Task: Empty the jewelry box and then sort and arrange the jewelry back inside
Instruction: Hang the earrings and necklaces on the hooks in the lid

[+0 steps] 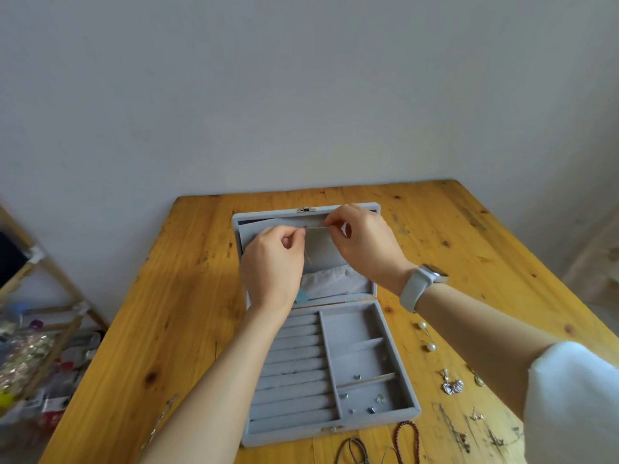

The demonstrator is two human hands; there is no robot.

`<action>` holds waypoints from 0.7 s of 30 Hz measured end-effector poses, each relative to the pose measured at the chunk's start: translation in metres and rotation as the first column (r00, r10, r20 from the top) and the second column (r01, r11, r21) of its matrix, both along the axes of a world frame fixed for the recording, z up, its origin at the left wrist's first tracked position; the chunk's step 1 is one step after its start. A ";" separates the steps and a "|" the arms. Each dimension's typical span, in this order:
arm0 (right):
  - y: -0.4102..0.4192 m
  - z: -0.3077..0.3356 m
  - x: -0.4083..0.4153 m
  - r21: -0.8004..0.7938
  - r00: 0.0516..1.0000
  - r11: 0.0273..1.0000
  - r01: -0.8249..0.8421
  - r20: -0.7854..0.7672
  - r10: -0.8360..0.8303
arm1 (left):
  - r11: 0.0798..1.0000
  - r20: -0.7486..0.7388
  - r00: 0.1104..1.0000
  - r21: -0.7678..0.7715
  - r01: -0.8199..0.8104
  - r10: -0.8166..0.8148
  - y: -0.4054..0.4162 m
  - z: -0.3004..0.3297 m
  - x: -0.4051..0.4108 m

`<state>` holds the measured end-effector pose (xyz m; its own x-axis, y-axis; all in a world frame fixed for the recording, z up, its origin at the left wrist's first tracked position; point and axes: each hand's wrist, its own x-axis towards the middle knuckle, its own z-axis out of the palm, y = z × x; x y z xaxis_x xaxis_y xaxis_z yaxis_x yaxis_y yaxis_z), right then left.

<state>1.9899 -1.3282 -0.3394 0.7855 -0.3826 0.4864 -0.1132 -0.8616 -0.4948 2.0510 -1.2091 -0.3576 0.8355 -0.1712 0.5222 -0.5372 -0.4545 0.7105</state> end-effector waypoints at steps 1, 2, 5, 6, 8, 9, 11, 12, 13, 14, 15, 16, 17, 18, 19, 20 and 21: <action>0.003 -0.002 0.002 -0.038 0.998 0.998 0.052 0.043 -0.051 | 0.999 0.019 0.999 0.034 -0.036 0.035 -0.001 0.002 -0.001; 0.007 -0.005 0.006 -0.070 0.991 0.992 0.102 0.094 -0.096 | 0.996 0.030 0.998 0.062 -0.064 0.062 -0.002 0.003 -0.001; 0.015 -0.012 0.016 -0.133 0.957 0.971 0.198 0.243 -0.161 | 0.990 0.053 0.993 0.091 -0.106 0.101 -0.007 0.004 0.001; 0.017 -0.014 0.019 -0.144 0.946 0.966 0.215 0.276 -0.169 | 0.989 0.061 0.992 0.088 -0.116 0.111 -0.007 0.005 0.001; 0.018 -0.018 0.024 -0.157 0.928 0.957 0.245 0.323 -0.185 | 0.987 0.066 0.990 0.088 -0.132 0.127 -0.009 0.006 0.001; 0.018 -0.020 0.026 -0.165 0.918 0.951 0.263 0.345 -0.194 | 0.986 0.065 0.989 0.088 -0.139 0.134 -0.009 0.006 0.001; 0.018 -0.022 0.028 -0.184 0.903 0.937 0.296 0.373 -0.212 | 0.986 0.057 0.988 0.078 -0.148 0.144 -0.011 0.005 0.002; 0.018 -0.023 0.029 -0.193 0.899 0.932 0.307 0.381 -0.217 | 0.987 0.062 0.988 0.068 -0.149 0.145 -0.012 0.004 0.003; 0.019 -0.024 0.029 -0.199 0.896 0.929 0.311 0.388 -0.217 | 0.987 0.075 0.987 0.054 -0.149 0.145 -0.014 0.003 0.004; 0.018 -0.025 0.030 -0.202 0.894 0.928 0.313 0.394 -0.215 | 0.987 0.091 0.985 0.040 -0.153 0.149 -0.015 0.002 0.005; 0.017 -0.026 0.030 -0.206 0.892 0.925 0.318 0.396 -0.218 | 0.987 0.098 0.983 0.032 -0.159 0.155 -0.016 0.001 0.005; 0.016 -0.027 0.031 -0.214 0.892 0.920 0.330 0.390 -0.229 | 0.987 0.090 0.984 0.036 -0.159 0.155 -0.016 0.000 0.005; 0.015 -0.029 0.031 -0.223 0.893 0.913 0.343 0.379 -0.243 | 0.987 0.074 0.986 0.051 -0.155 0.151 -0.016 0.000 0.005; 0.015 -0.031 0.031 -0.230 0.895 0.906 0.355 0.365 -0.258 | 0.986 0.060 0.987 0.067 -0.155 0.151 -0.015 -0.002 0.005; 0.014 -0.034 0.032 -0.237 0.898 0.902 0.360 0.351 -0.266 | 0.984 0.055 0.986 0.081 -0.160 0.155 -0.015 -0.003 0.005; 0.014 -0.037 0.031 -0.248 0.902 0.899 0.360 0.337 -0.268 | 0.982 0.060 0.986 0.095 -0.162 0.157 -0.014 -0.005 0.004; 0.014 -0.040 0.030 -0.268 0.907 0.895 0.358 0.326 -0.265 | 0.980 0.085 0.984 0.113 -0.163 0.154 -0.013 -0.007 0.004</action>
<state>2.0199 -1.3144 -0.3797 0.4686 -0.3759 0.7995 -0.3017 -0.9186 -0.2550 2.0552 -1.2221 -0.3646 0.8162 -0.1045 0.5682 -0.5011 -0.6173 0.6064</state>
